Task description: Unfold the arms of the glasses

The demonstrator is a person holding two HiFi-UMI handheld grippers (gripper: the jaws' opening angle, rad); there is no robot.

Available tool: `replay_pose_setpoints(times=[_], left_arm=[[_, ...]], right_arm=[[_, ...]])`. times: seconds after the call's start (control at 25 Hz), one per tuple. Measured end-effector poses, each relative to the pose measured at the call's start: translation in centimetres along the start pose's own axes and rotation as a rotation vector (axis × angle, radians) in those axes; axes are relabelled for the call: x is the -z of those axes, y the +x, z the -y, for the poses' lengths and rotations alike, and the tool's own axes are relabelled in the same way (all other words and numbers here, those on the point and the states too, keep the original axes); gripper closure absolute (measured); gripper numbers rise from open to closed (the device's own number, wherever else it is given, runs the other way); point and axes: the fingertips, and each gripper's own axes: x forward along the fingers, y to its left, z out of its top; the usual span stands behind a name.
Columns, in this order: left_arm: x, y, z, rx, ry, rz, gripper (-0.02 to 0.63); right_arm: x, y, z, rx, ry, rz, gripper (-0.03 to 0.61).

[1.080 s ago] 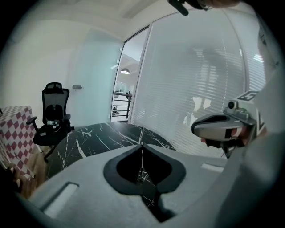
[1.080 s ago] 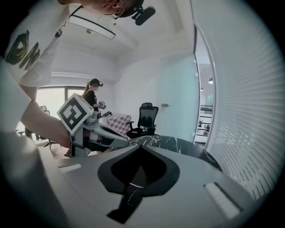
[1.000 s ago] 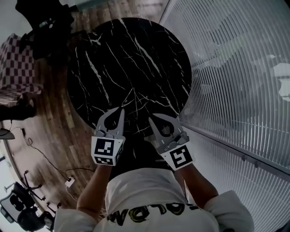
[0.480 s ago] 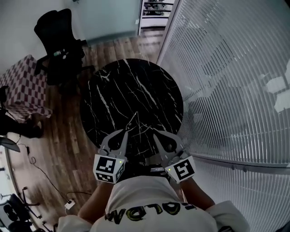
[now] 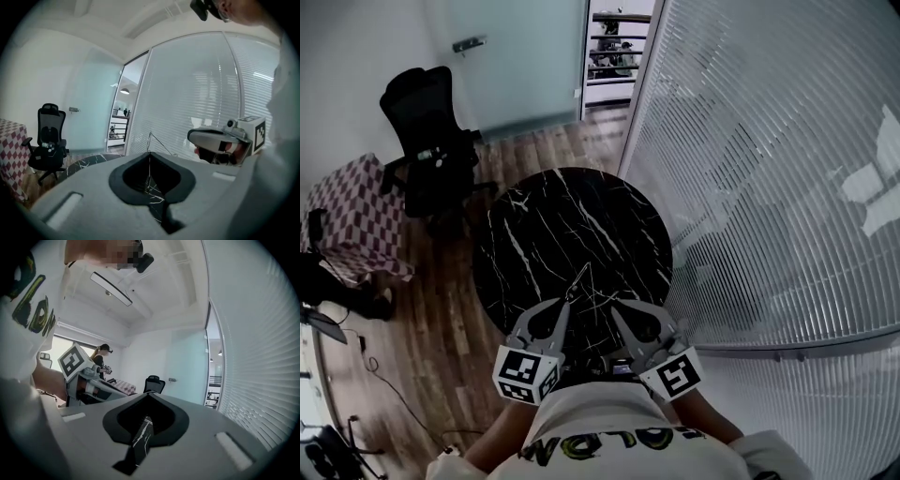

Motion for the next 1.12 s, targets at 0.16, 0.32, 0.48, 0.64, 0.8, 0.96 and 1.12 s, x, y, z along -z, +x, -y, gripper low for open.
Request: replay_pose_setpoints(times=[0.16,0.32,0.48,0.64,0.8,0.96,1.12], left_arm=[[-0.4,-0.3,0.2,0.003,0.01,-0.003,0.609],[-0.3,-0.6,0.4,0.006,0.016,-0.009,0.609],[0.1,-0.7,0.4,0.007,0.015,-0.021,0.609],[0.2,-0.9,0.0,0.003,0.011,-0.027,0.609],[0.4,-0.6,-0.2,0.018,0.01,-0.041,0.609],[0.5,-0.5,-0.7,0.011,0.011,-0.036,0.609],[0.4,-0.5,-1.4,-0.01,0.006,-0.021,0.609]], right_arm=[[1.5,-0.3,-0.6,-0.065,-0.132,-0.108,0.573],[3.7,0.0,-1.4,-0.153,-0.261,-0.226,0.514],[5.2,0.5,-2.5,-0.238,-0.406,-0.265,0.468],[6.9,1.0,-2.6,-0.285,-0.545,-0.336,0.448],[8.8,1.9,-2.6,-0.323,-0.653,-0.396,0.448],[9.6,2.4,-2.7,-0.329,-0.677,-0.412,0.537],[9.9,2.4,-3.1,-0.328,-0.661,-0.412,0.549]])
